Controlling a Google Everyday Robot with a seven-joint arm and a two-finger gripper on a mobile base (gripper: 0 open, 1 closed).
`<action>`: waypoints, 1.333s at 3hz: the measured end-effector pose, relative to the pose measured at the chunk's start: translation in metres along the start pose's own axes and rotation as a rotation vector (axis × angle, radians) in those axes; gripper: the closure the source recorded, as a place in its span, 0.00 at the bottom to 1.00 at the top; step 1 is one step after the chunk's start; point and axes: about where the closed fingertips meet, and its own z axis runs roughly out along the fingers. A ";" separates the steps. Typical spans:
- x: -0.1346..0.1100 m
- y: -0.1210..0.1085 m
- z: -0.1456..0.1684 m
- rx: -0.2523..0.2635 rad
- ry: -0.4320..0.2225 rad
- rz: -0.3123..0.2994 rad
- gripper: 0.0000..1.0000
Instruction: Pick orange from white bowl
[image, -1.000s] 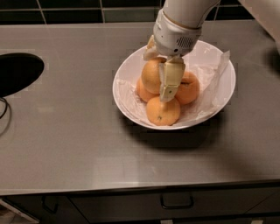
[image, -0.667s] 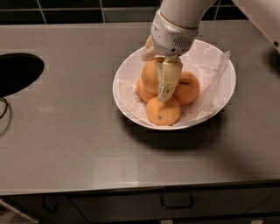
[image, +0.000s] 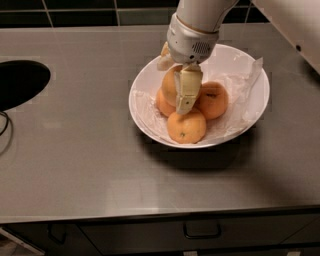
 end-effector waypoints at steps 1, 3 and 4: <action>0.000 -0.003 0.003 -0.006 0.000 -0.001 0.23; 0.001 -0.006 0.006 -0.012 0.000 -0.002 0.22; 0.001 -0.006 0.006 -0.012 0.000 -0.002 0.24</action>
Offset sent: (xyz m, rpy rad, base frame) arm -0.0026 -0.0063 -0.0082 -0.0321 0.0551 0.0123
